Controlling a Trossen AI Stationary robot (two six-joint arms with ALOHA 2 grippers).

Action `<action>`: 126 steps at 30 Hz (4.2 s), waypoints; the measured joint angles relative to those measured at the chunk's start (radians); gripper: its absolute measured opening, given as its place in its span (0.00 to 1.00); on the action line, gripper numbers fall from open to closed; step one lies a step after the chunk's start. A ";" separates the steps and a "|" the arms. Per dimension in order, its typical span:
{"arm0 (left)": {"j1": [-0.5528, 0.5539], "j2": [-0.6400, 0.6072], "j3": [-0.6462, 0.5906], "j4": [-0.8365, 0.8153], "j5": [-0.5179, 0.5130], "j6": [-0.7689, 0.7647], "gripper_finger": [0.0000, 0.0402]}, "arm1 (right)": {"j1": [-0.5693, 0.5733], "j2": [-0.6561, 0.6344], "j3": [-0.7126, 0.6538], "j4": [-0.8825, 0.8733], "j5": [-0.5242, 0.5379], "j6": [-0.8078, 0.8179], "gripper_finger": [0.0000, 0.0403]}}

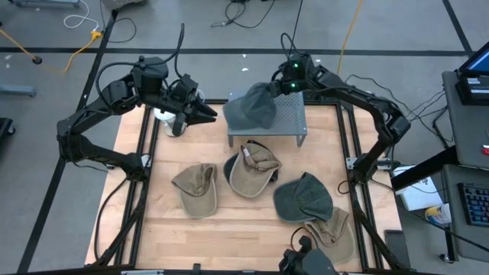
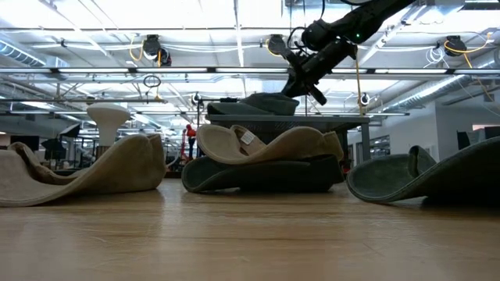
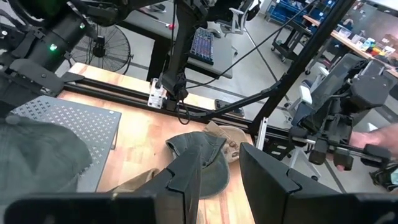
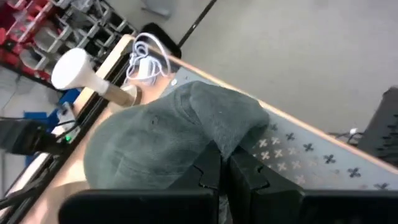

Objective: Pick & Place hat
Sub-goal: Put the left green cap on the shelf, then stack the green cap on top of the green cap on the shelf

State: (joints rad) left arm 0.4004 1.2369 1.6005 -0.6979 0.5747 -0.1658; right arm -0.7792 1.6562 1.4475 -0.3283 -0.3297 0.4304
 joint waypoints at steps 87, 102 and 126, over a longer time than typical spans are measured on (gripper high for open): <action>-0.062 0.000 0.000 -0.009 0.001 -0.021 0.29 | 0.934 -0.272 0.000 -0.822 0.122 0.033 0.53; -0.068 0.000 0.000 -0.009 0.000 -0.021 0.29 | 1.358 -0.235 0.000 -0.706 0.335 0.455 0.53; -0.068 0.000 0.000 -0.050 0.029 -0.014 0.29 | 1.461 0.232 0.000 -0.791 0.517 0.335 0.53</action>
State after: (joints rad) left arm 0.3321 1.2369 1.6001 -0.7482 0.6032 -0.1802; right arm 0.6819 1.8883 1.4475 -1.1198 0.1876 0.7654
